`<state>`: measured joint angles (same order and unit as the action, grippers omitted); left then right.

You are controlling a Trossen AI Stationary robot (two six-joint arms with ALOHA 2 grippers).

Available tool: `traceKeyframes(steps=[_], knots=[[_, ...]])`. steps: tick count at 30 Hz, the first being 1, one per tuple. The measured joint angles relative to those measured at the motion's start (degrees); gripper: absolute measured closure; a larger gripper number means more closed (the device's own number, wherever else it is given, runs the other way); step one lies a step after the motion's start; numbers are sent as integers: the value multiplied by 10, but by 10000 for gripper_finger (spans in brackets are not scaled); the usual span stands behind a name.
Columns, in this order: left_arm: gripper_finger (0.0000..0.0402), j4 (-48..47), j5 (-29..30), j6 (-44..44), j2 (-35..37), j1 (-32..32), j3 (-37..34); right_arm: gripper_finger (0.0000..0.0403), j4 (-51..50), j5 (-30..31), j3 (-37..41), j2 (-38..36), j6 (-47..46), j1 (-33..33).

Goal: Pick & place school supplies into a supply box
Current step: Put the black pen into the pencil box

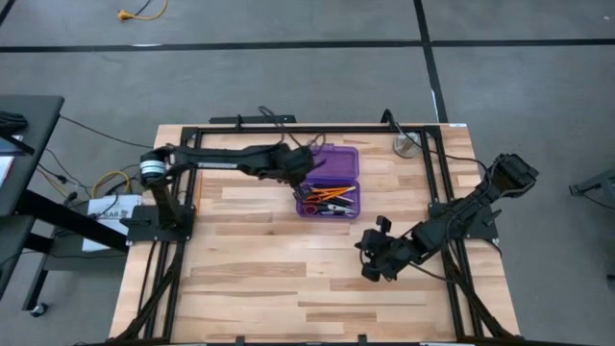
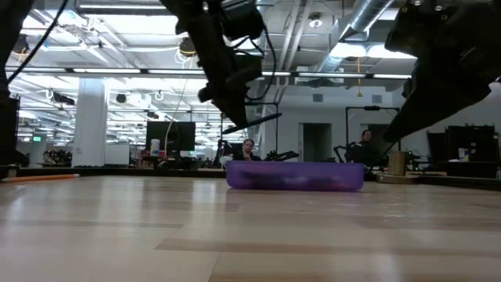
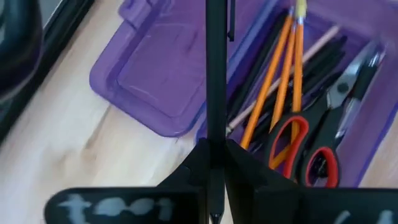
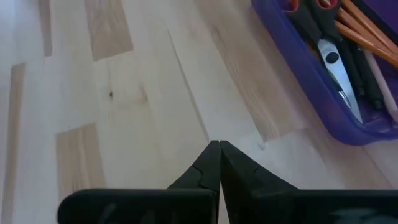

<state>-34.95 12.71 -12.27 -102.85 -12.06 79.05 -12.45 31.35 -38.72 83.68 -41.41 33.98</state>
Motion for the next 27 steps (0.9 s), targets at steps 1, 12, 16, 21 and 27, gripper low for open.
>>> traceKeyframes(steps=[1,12,16,21,27], knots=[[393,-13,2,18,-13,3,17,403,-1,0,0,0,0,-1],[393,-122,14,259,-168,45,231,403,-13,0,0,0,-1,-4],[393,-144,15,308,-203,55,276,403,-18,0,0,0,-2,-4],[393,-161,17,349,-232,64,293,403,-28,0,0,0,-6,-4],[393,-168,20,357,-237,68,295,403,-38,0,0,0,-6,-8]])
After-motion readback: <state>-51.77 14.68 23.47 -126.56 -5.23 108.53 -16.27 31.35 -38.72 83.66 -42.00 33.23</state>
